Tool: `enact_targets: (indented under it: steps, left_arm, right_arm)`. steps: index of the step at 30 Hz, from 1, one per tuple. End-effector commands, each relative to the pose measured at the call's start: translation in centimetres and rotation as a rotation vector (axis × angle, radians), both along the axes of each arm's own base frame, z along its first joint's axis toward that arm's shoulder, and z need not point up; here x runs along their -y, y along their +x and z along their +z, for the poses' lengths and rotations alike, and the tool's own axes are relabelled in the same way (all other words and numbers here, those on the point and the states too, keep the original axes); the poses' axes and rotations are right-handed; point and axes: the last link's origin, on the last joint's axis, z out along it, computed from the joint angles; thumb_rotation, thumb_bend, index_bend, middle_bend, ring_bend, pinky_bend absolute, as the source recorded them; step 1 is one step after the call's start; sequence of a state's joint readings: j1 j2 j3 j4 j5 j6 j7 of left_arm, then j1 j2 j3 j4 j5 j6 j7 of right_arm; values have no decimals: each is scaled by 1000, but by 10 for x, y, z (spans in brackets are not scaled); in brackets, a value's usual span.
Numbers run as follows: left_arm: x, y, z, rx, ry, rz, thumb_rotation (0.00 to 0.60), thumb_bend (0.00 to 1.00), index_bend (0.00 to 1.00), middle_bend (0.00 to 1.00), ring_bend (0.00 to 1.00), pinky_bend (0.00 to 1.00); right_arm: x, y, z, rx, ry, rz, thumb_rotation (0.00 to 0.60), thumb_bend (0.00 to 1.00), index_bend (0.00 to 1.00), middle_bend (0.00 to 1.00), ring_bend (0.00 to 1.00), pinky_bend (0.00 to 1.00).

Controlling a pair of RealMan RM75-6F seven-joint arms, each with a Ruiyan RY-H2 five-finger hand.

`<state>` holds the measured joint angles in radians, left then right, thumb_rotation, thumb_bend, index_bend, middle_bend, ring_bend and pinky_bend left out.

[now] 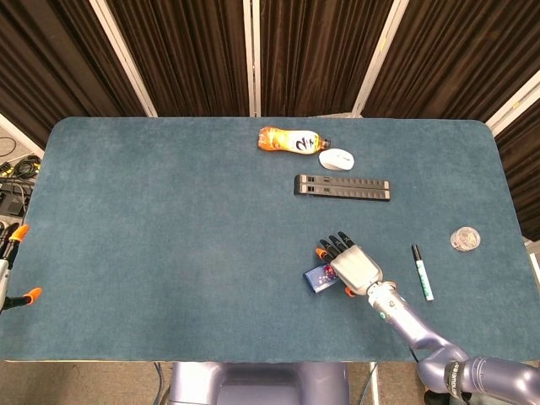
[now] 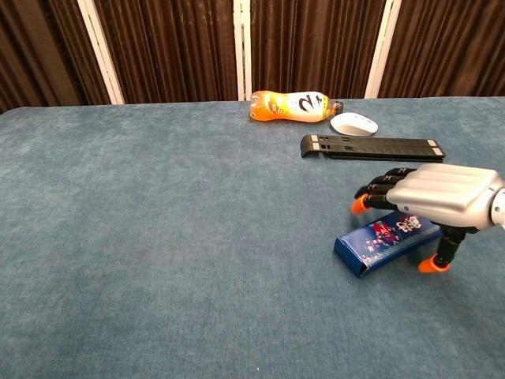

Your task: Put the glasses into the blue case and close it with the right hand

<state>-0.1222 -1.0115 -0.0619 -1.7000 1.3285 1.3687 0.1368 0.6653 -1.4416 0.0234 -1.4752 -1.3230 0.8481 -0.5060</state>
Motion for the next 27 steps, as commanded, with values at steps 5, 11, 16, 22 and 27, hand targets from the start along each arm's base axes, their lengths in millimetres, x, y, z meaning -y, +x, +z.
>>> enact_targets:
  steps: [5, 11, 16, 22, 27]
  left_arm:
    - [0, 0, 0, -3, 2, 3, 600, 0, 0, 0, 0, 0]
    - [-1, 0, -1, -4, -1, 4, 600, 0, 0, 0, 0, 0]
    - [0, 0, -1, -5, 1, 3, 600, 0, 0, 0, 0, 0]
    - [0, 1, -1, -2, 2, 1, 600, 0, 0, 0, 0, 0]
    - [1, 2, 1, 6, 7, -6, 600, 0, 0, 0, 0, 0]
  right_arm:
    - [3, -2, -4, 20, -3, 4, 600, 222, 317, 185, 0, 0]
    - [4, -4, -4, 32, -10, 9, 600, 265, 436, 243, 14, 0]
    - [4, -5, -4, 36, -11, 12, 600, 271, 450, 247, 23, 0]
    - [0, -6, -2, 19, 3, -6, 600, 224, 59, 25, 0, 0]
    - [-7, -2, 10, 25, -29, 7, 600, 152, 0, 0, 0, 0]
